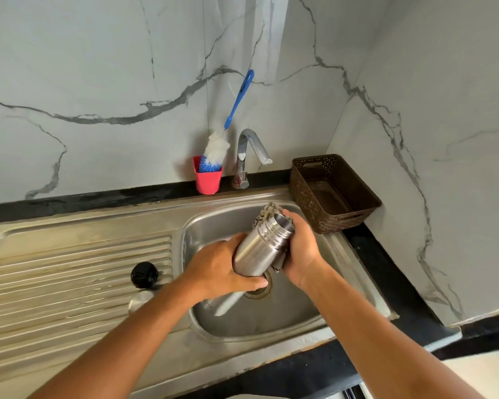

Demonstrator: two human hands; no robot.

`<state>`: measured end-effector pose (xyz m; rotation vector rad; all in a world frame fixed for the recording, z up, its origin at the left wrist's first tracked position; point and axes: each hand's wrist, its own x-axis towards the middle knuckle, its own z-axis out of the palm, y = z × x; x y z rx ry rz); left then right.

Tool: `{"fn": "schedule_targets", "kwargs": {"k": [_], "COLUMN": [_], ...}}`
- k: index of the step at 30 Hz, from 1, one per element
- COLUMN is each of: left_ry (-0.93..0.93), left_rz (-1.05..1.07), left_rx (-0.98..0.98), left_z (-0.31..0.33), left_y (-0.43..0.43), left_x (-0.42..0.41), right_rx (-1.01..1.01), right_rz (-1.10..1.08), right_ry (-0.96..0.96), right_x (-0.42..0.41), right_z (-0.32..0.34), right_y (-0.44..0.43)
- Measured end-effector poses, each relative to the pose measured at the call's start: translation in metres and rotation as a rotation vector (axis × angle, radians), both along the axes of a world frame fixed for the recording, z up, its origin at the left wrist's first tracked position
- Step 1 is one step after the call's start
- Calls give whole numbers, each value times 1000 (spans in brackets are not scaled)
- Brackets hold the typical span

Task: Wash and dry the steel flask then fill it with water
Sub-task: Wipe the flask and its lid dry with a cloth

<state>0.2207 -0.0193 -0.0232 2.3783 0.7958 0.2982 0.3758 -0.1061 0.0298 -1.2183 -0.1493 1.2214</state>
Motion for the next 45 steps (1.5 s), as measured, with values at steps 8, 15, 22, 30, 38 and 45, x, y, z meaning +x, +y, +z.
{"fn": "schedule_targets", "kwargs": {"k": [8,15,22,30,38,45], "left_ry": [-55,228,180,258,249,253], "left_rz": [195,133,54,189,48,111], "left_rx": [-393,187,660,384,643,349], "left_z": [11,28,25,31,20,24], "left_y": [4,5,-12,1,-16,0], "left_x": [-3,5,4,-6,8,7], "right_rx": [212,-134,-507,-165,-447,-266], "right_rz": [23,369,1033,478,684,412], "right_ry": [-983,-2122,-1418,-2015,-1662,-1922], "right_x": [-51,-31,26,-37,23,-7], "right_z": [-34,-17,32,-24,-5,-6], "right_y": [-8,5,40,-29,3,-12]}}
